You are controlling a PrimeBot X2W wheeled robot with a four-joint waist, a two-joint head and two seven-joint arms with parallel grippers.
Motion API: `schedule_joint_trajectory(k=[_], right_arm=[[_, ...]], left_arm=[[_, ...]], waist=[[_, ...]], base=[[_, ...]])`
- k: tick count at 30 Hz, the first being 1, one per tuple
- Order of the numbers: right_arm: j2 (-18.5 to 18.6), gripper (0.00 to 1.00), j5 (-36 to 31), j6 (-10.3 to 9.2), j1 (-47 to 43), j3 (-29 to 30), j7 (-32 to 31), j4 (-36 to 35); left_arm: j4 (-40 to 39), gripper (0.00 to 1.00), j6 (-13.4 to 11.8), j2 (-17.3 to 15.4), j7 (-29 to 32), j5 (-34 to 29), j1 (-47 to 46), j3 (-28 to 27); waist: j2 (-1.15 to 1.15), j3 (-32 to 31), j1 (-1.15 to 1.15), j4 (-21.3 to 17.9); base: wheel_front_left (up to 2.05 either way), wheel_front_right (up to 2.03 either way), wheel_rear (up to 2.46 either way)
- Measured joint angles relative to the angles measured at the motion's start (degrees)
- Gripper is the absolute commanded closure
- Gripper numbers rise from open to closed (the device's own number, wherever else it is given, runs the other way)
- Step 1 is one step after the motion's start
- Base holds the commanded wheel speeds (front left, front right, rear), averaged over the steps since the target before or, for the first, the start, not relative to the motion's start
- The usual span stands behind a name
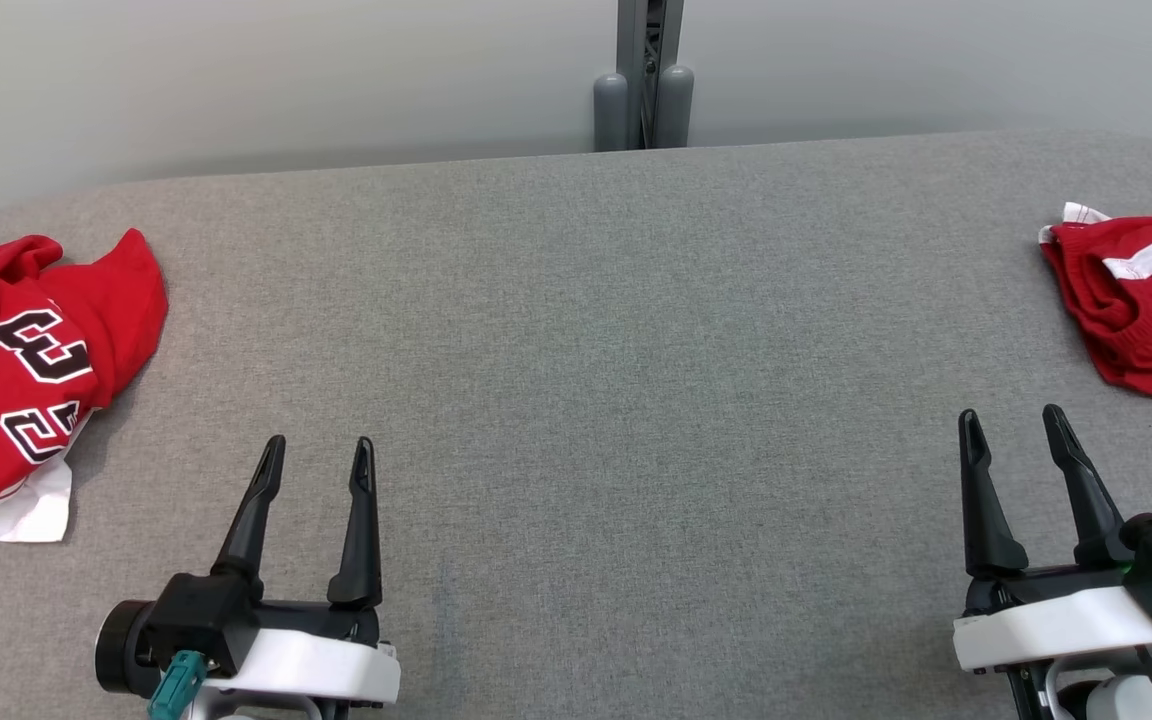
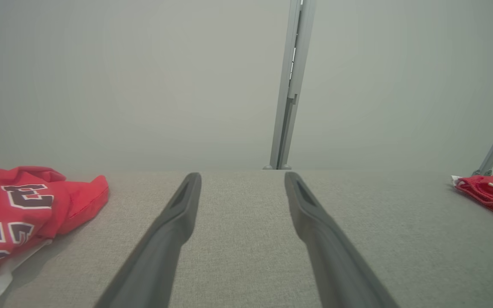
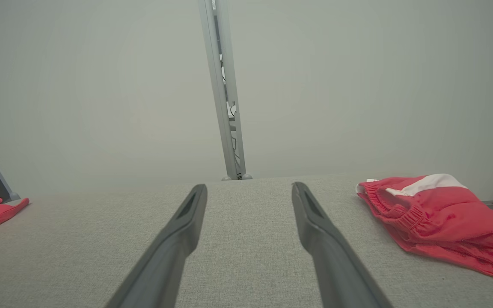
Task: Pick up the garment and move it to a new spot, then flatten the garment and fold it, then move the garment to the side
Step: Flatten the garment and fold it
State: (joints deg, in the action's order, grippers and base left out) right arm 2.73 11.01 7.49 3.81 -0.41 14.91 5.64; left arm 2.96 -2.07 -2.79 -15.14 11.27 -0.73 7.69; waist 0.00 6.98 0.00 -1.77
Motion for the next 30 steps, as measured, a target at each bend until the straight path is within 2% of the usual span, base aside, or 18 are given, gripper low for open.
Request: schedule_joint_trajectory(k=[19,24,30], right_arm=[[0.0,0.0,0.3,0.0,0.1,-0.1,0.0,0.5],[0.0,0.0,0.4,0.0,0.4,-0.9,0.0,0.4],[-0.1,0.0,-0.5,0.0,1.0,-2.0,0.0,0.3]], left_arm=[[0.8,0.0,0.5,0.0,0.0,0.3,-0.2,0.5],[0.5,0.0,0.7,0.0,0.0,0.6,-1.1,1.0],[0.6,0.0,0.5,0.0,0.0,1.1,-1.9,1.5]], waist=[[0.0,1.0,0.0,1.2],[0.0,2.1,0.0,3.3],[0.0,3.3,0.0,7.9]], base=[[0.0,0.0,0.0],[0.0,0.0,0.0],[0.0,0.0,0.0]])
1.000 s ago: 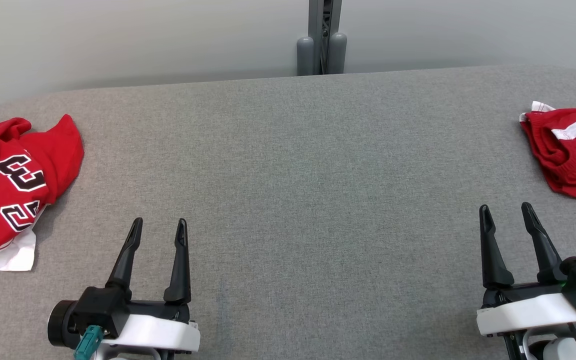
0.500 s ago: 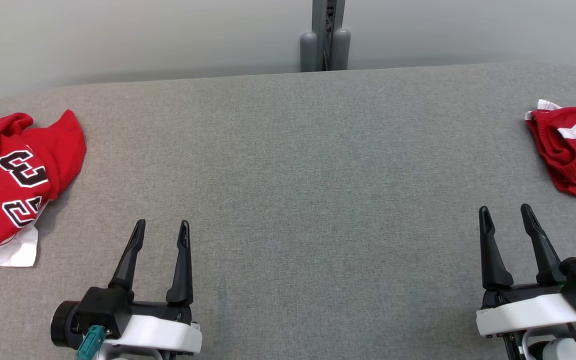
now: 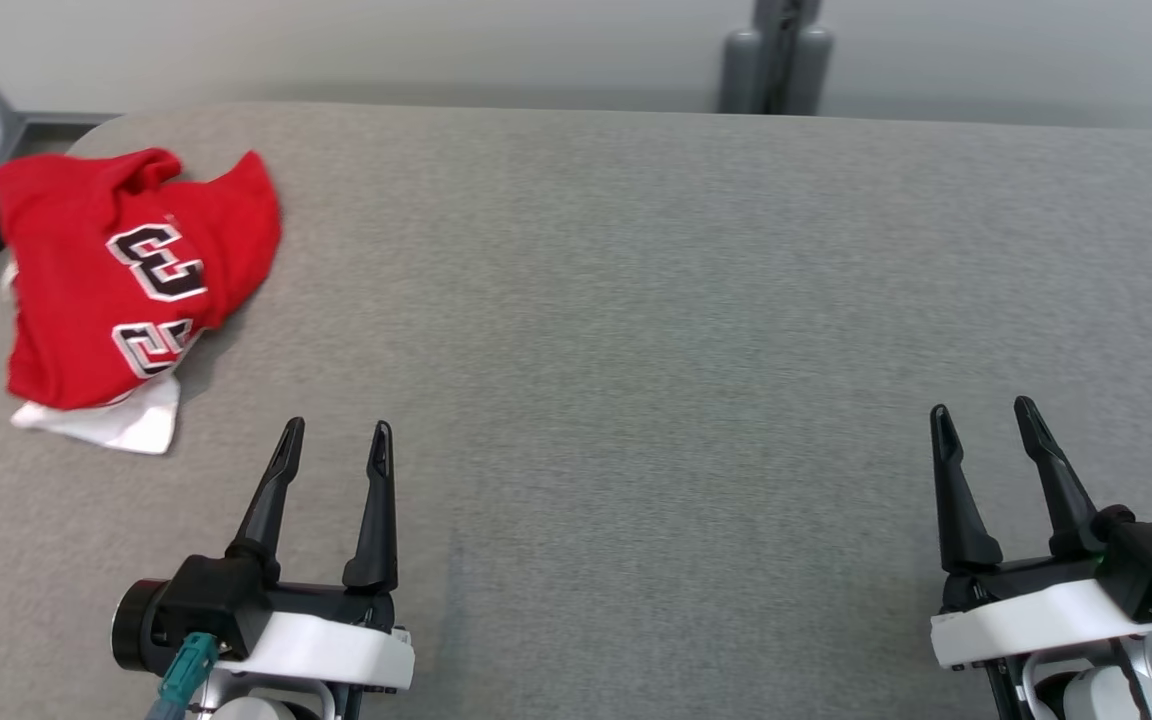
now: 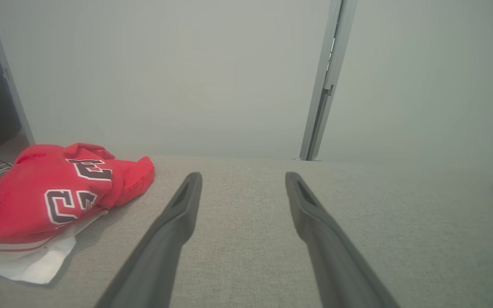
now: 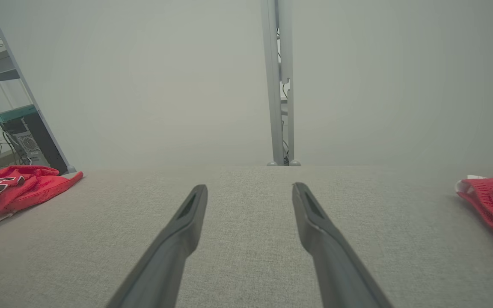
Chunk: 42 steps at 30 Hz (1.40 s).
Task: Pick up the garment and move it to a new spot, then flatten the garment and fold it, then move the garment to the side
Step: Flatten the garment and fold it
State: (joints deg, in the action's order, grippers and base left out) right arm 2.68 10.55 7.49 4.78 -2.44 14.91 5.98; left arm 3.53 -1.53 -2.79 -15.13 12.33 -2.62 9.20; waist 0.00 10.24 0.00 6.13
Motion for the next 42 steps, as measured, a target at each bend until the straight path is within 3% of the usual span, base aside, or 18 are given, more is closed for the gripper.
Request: schedule_joint_trajectory(k=[15,24,31,42], right_arm=[[0.0,0.0,-0.9,0.0,0.5,-2.2,0.0,1.7],[0.0,0.0,-0.5,0.0,-0.5,-2.7,0.0,2.1],[-0.1,0.0,-0.6,0.0,-0.7,-3.3,0.0,2.4],[0.0,0.0,-0.2,0.0,-1.6,-3.9,0.0,2.4]], left_arm=[[-0.4,0.0,-0.6,0.0,0.0,0.9,1.2,0.1],[-0.7,0.0,-0.6,0.0,0.0,0.9,2.5,0.2],[-0.8,0.0,-0.9,0.0,0.0,0.9,3.3,0.2],[-0.8,0.0,-0.9,0.0,0.0,0.8,3.5,0.0]], waist=[[0.0,-0.4,0.0,14.3],[0.0,-2.7,0.0,20.7],[0.0,-3.8,0.0,23.3],[0.0,-4.7,0.0,23.6]], base=[[0.0,0.0,0.0],[0.0,0.0,0.0],[0.0,0.0,0.0],[0.0,0.0,0.0]])
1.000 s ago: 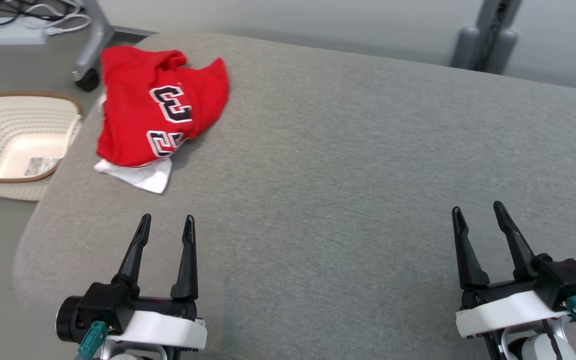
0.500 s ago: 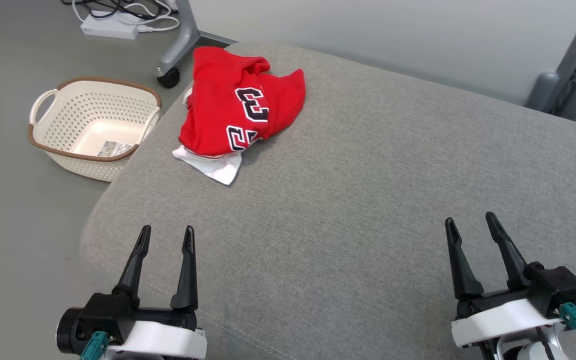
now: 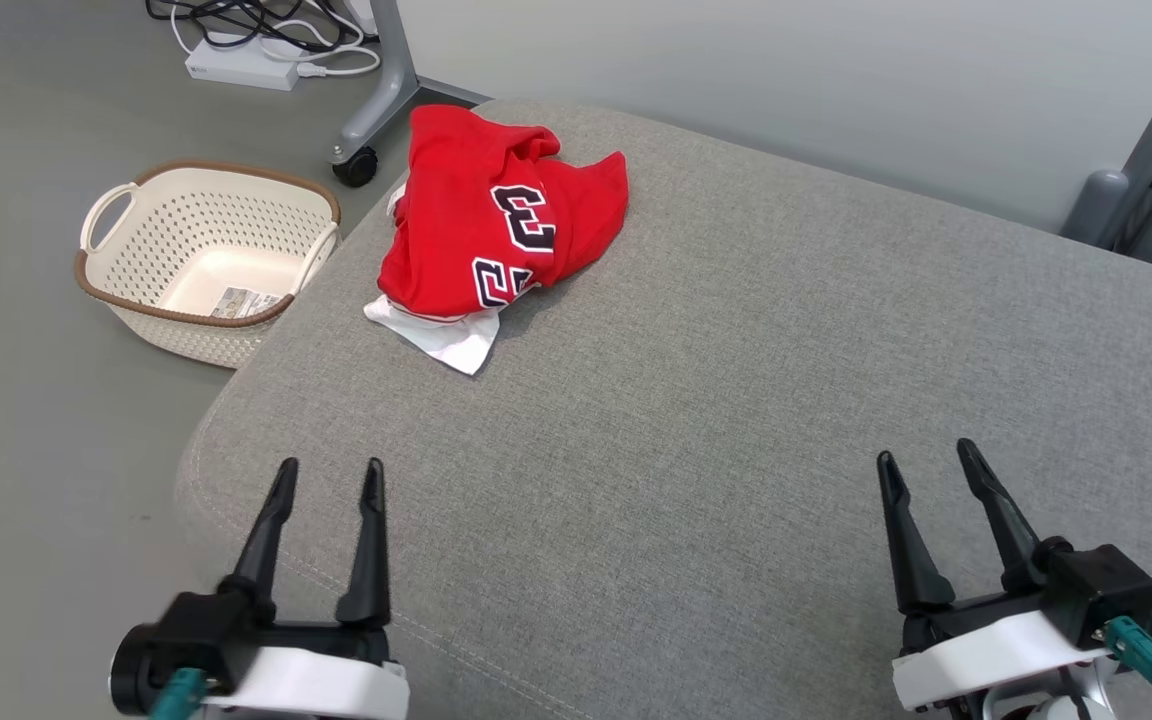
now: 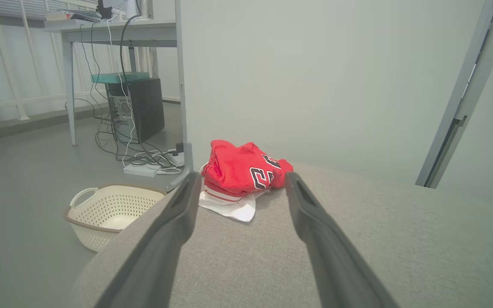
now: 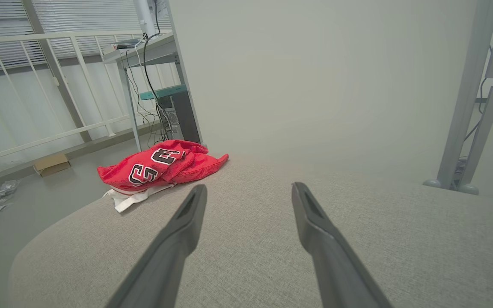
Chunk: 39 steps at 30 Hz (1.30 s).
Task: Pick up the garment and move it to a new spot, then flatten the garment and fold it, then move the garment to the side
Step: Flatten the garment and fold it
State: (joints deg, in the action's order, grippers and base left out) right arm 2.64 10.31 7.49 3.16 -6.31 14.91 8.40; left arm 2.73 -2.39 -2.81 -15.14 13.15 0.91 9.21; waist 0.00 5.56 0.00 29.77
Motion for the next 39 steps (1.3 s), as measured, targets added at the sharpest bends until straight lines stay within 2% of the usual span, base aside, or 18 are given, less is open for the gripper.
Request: schedule_joint_trajectory(k=[2,4,9,16,20,25,30,36,39], right_arm=[[0.0,0.0,-0.5,0.0,0.0,-0.7,0.0,0.0],[0.0,0.0,-1.1,0.0,0.0,-1.1,0.0,-0.2],[0.0,0.0,-4.5,0.0,1.5,-1.3,0.0,-1.2],[1.5,0.0,-9.0,0.0,6.3,-2.6,0.0,-4.3],[2.1,0.0,-9.6,0.0,7.8,-3.5,0.0,-5.4],[2.8,0.0,-10.8,0.0,10.2,-4.2,-0.6,-7.5],[3.4,0.0,-11.2,0.0,11.9,-5.0,-0.9,-8.5],[3.0,0.0,-11.3,0.0,13.0,-7.9,-0.8,-8.1],[2.6,0.0,-11.2,0.01,13.9,-8.7,-0.7,-7.9]], left_arm=[[-0.2,0.0,-0.8,0.1,0.0,3.7,0.1,-0.8],[-0.8,0.0,-0.4,-0.2,0.0,2.1,0.0,-0.8],[-0.4,0.0,-0.1,-0.1,0.0,5.2,-2.7,-1.4],[11.0,0.0,5.5,-0.1,0.0,6.7,-18.0,-5.2],[18.8,0.0,7.0,-2.5,0.9,7.3,-25.9,-5.6],[29.9,0.0,8.4,-4.9,11.9,12.4,-40.3,-6.6],[37.9,0.0,9.0,-7.7,21.2,14.4,-52.5,-6.0],[46.9,0.0,9.1,-10.3,28.8,15.2,-60.0,-5.6],[50.1,0.0,9.2,-11.8,30.6,14.5,-62.4,-4.7]], waist=[[0.0,0.2,0.0,0.1],[0.0,0.5,0.0,0.0],[0.0,3.0,0.0,-0.3],[0.0,10.7,0.0,-1.6],[0.0,14.0,0.0,-2.6],[0.0,18.9,0.0,-4.9],[0.01,23.0,0.0,-7.4],[0.0,26.2,0.0,-11.2],[0.0,27.5,0.0,-12.7]], base=[[0.0,0.0,0.0],[0.0,0.0,0.0],[0.0,0.0,0.0],[0.0,0.0,0.0],[0.0,0.0,0.0],[0.0,0.0,0.0],[0.0,0.0,0.0],[0.0,0.0,0.0],[0.0,0.0,0.0]])
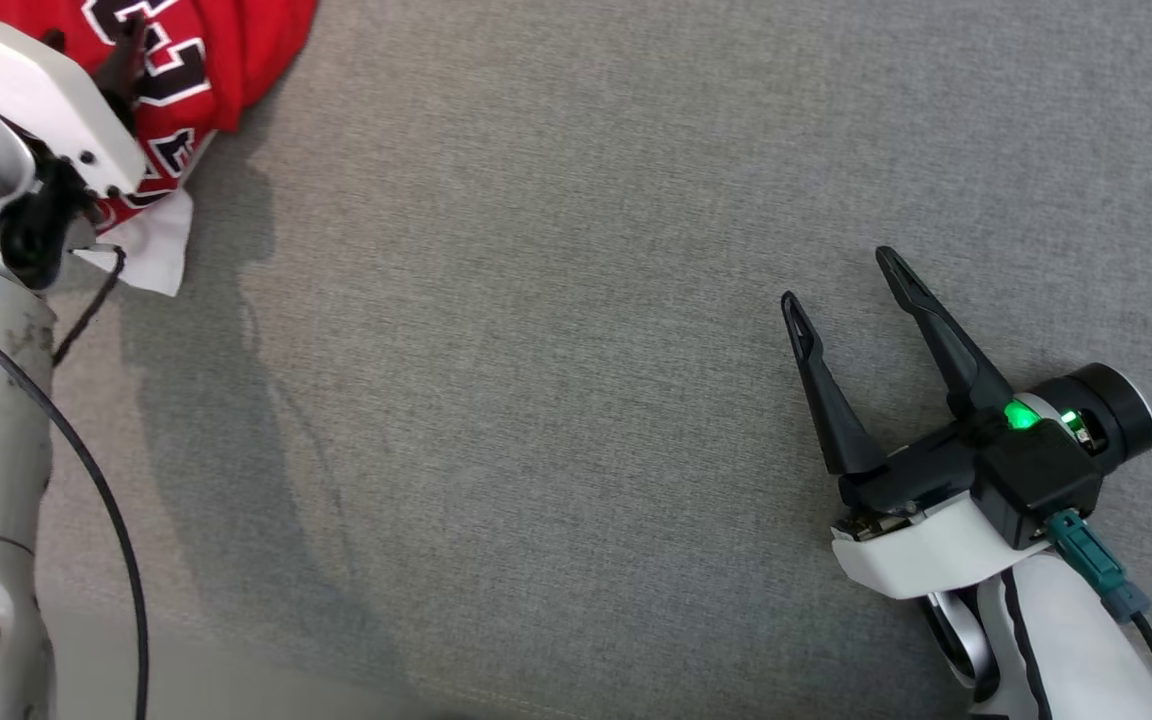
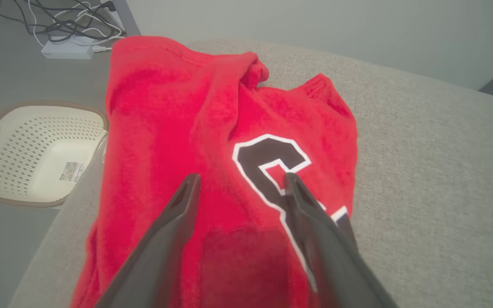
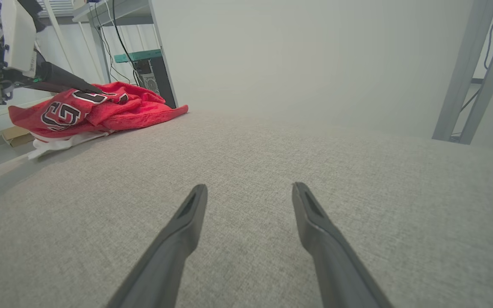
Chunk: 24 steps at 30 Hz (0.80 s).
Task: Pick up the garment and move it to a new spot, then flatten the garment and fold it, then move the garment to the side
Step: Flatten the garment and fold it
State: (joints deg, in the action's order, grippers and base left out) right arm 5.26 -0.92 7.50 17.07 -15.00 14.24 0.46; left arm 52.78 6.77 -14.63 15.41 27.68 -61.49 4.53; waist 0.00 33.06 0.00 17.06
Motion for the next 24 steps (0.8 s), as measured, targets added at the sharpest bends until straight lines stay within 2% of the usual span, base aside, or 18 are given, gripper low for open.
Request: schedule_joint_trajectory(k=[9,10,11,12,18,24], right_arm=[[-1.2,0.0,0.5,0.0,0.8,-1.1,0.9,0.2],[-1.2,0.0,0.5,0.0,0.9,-1.3,0.9,0.2],[-1.3,0.0,0.4,0.0,1.0,-1.4,0.9,0.2],[-1.3,0.0,0.5,0.0,1.1,-1.5,0.9,0.3],[-1.4,0.0,0.6,0.0,1.5,-1.3,0.9,1.0],[-1.5,0.0,1.0,0.0,1.4,-0.9,0.9,2.2]], left_arm=[[7.6,0.0,0.2,-1.4,6.3,1.7,-5.1,0.3],[8.4,0.36,0.2,-1.4,7.0,1.7,-5.6,0.4],[8.8,0.91,0.2,-1.4,7.2,1.7,-5.9,0.7],[9.0,1.0,0.2,-1.4,6.6,1.7,-6.0,0.8],[10.3,1.0,0.3,-1.3,3.7,2.3,-6.9,1.1],[9.2,1.0,0.5,-1.7,-4.7,2.7,-7.4,1.1]], waist=[[0.0,2.4,0.0,-2.1],[0.0,2.5,0.0,-2.2],[0.0,2.6,0.0,-2.2],[0.0,2.7,0.0,-2.2],[0.0,2.2,0.0,-2.3],[0.0,0.1,0.0,-2.3]], base=[[0.0,0.0,0.0],[0.0,0.0,0.0],[0.0,0.0,0.0],[0.0,0.0,0.0],[0.0,0.0,0.0],[0.0,0.0,0.0]])
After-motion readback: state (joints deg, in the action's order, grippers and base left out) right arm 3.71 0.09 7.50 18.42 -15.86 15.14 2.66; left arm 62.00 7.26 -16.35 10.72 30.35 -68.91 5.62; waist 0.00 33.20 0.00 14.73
